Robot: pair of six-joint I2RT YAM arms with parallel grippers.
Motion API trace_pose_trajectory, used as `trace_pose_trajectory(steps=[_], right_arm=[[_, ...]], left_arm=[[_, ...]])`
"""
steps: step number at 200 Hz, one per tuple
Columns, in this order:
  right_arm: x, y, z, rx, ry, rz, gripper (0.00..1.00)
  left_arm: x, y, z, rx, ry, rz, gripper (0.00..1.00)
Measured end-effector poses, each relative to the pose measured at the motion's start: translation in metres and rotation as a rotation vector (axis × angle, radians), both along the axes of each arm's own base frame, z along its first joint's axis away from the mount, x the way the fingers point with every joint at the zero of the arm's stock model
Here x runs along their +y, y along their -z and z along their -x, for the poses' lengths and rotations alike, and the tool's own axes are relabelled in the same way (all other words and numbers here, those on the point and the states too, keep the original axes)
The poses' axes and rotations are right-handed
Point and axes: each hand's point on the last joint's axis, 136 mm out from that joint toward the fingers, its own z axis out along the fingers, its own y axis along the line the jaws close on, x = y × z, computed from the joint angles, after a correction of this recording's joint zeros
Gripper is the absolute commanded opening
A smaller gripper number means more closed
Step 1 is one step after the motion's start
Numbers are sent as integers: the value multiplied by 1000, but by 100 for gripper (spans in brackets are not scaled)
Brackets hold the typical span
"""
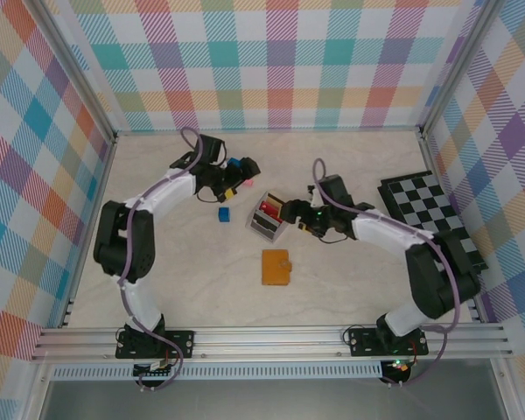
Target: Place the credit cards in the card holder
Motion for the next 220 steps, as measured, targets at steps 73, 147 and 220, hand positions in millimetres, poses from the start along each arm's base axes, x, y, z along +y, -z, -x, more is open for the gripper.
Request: trace_pose_trajectory(steps=[73,147,220], right_arm=[[-55,13,28,34,126,103,88],[-94,11,38,15,242,247,88],[-123,-1,48,-61,323,323,86]], left_arm=[[-37,37,-26,73,93,100,100],[-95,37,-9,113,247,190,99],[-166,16,7,93,388,236,99]])
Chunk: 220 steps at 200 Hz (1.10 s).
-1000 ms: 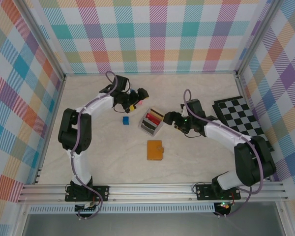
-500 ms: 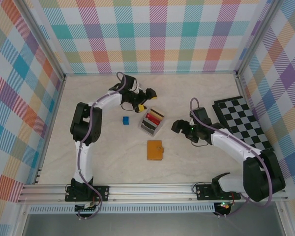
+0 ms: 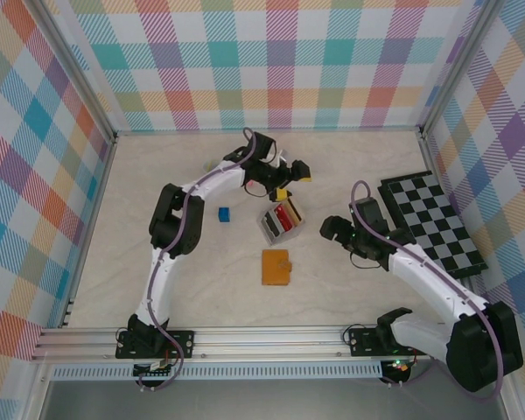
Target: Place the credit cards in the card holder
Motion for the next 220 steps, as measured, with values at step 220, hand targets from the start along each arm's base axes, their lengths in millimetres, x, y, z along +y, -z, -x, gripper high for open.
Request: trace_pose_trajectory(steps=[220], right_arm=[[86,-16,-70,138,-430,380,71]], left_arm=[[144,44,76,29,-383,-303,74]])
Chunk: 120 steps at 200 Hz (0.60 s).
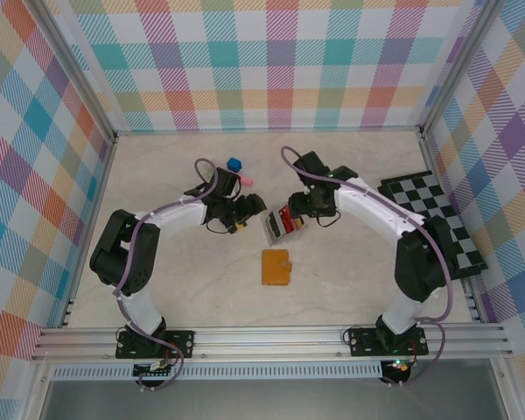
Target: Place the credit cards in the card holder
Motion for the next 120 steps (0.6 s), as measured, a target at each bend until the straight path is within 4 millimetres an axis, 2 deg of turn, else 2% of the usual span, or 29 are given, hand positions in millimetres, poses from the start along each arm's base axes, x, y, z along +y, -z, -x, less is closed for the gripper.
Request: trace_pose_trajectory(steps=[40,120], right_arm=[[-3,14,-6,36,8,66,72],[-3,21,-8,58,6,88,73]], left_arm=[[-10,7,-5,13,13,41,65],[-23,23,1,49,46,60,55]])
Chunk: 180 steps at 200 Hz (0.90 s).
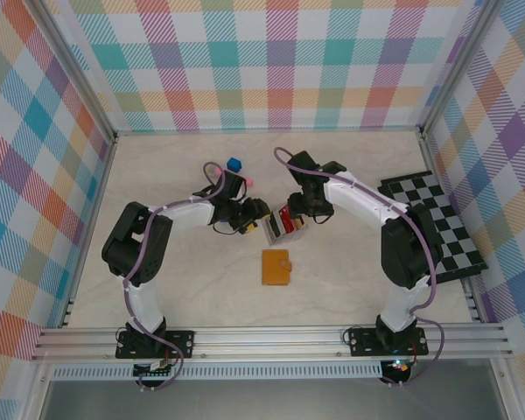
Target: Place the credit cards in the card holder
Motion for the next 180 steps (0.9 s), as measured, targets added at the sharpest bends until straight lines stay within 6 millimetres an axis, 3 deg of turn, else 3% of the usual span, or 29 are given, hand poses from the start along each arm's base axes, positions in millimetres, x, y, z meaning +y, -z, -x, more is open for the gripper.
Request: trace_pose_trajectory(steps=[128,180], right_arm=[[-5,17,-11,28,-31,104,72],[-8,11,-13,9,-58,156,70]], left_arm=[[-6,8,4,-11,60,-28,52],[-5,8,4,-16,72,-38,51]])
